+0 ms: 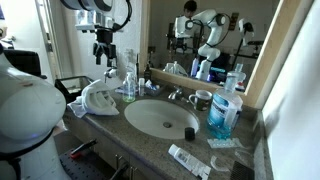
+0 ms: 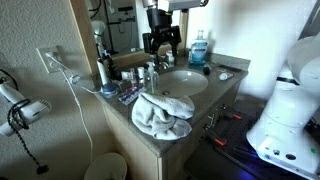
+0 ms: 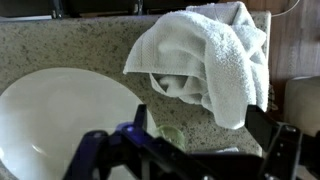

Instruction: Hang up the towel.

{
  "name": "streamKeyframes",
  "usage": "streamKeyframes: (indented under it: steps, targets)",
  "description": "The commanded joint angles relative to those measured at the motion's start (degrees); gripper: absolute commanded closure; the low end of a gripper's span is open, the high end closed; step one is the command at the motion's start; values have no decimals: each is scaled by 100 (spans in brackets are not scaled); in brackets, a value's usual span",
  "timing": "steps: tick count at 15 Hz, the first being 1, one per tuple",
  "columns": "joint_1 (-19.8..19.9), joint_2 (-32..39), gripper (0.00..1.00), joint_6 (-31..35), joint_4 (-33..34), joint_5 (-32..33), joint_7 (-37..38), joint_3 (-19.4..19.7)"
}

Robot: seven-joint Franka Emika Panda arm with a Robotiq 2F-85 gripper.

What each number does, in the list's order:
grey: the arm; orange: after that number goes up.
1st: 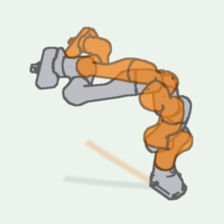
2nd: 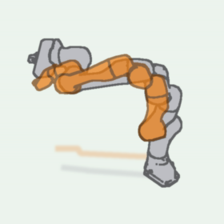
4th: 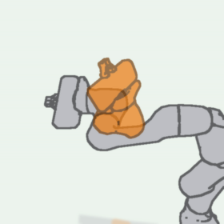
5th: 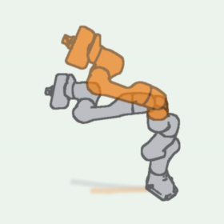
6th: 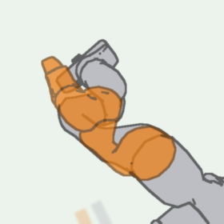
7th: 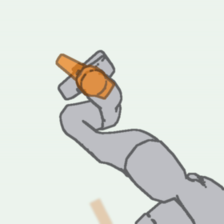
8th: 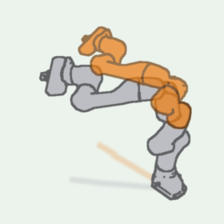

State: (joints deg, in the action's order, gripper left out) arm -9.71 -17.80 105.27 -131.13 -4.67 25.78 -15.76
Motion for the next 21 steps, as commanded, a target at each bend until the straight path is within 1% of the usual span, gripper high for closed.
streamKeyframes:
  steps: [1,4,6,11,14,15,16,18,19,21]
  targets:
    - [-132,73,0,581,-481,-239,-481,46]
    - [-260,330,0,1184,-713,-441,-990,51]
    - [-329,508,0,1420,-795,-553,-1296,60]
    - [-451,989,0,1629,-853,-832,-1947,76]
    - [-467,1216,0,1634,-864,-882,-2148,65]
    - [-475,1274,7,1669,-878,-932,-2218,65]
    - [-478,1329,26,1741,-905,-936,-2243,57]
    - [-483,1423,41,1883,-947,-1055,-2323,61]
    - [-482,1465,51,1960,-964,-1102,-2322,58]
    - [-482,1532,65,2101,-983,-1188,-2370,52]
